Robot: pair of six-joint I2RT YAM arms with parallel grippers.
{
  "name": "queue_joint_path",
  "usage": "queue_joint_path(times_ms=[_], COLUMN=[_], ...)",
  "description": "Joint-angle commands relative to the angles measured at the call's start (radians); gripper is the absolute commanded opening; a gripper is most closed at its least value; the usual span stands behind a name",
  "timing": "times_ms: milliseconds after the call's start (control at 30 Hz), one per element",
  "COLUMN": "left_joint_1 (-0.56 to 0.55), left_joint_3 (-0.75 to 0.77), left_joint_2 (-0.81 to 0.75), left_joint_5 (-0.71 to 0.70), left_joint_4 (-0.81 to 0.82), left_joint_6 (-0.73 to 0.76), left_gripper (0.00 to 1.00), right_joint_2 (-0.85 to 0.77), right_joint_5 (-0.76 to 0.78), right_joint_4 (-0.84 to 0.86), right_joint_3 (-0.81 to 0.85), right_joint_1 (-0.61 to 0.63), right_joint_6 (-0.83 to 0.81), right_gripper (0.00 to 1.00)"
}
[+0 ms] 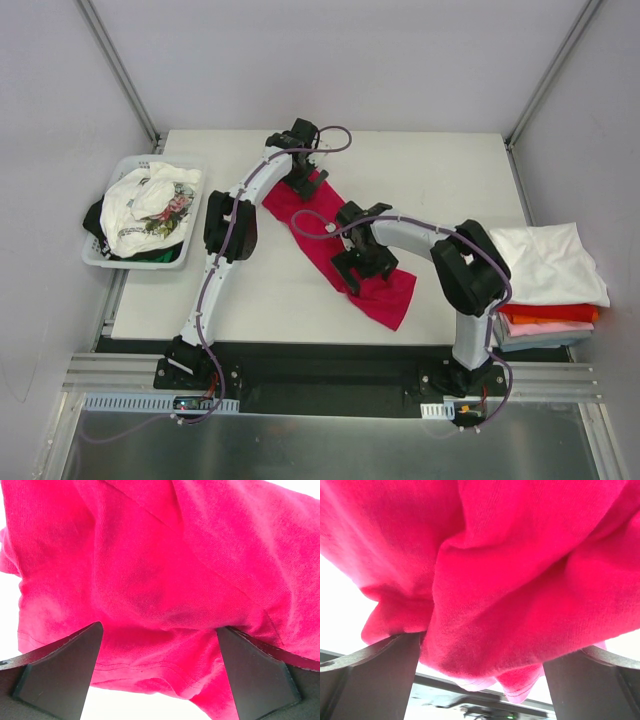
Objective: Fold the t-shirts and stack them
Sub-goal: Rotate the tshirt 90 degrees
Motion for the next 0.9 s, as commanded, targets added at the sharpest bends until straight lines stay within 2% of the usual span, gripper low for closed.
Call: queue_joint_path(times_ms=[0,167,300,867], left_joint_1=[0.01,0.01,0.012,0.009], left_joint_3=[-0.003,0.017,0.095,0.12], left_joint_2=[-0.039,-0.013,0.023,0.041], left_joint_5=[-0.01,-0.022,-0.052,0.085], left_joint_4=[0.01,0.011,0.029,0.157], left_joint_6=[-0.046,-0.034,-0.02,-0.068], left_gripper=[0.99,1.0,0.99,0.99], right_joint_2=[0.091,0.076,0.095,0.229], right_joint_5=[-0.273,-0.308,-0.342,-0.353], right_joint_4=[0.195,0.211,0.194,0.119], right_joint_3=[-0.053,-0.081,-0.052,0.123], right_joint_1=[0.064,0.123,0.162,0.229], right_joint_6=[0.142,0.174,0.2,0.238], right_gripper=[0.96,0.96,0.96,0.96])
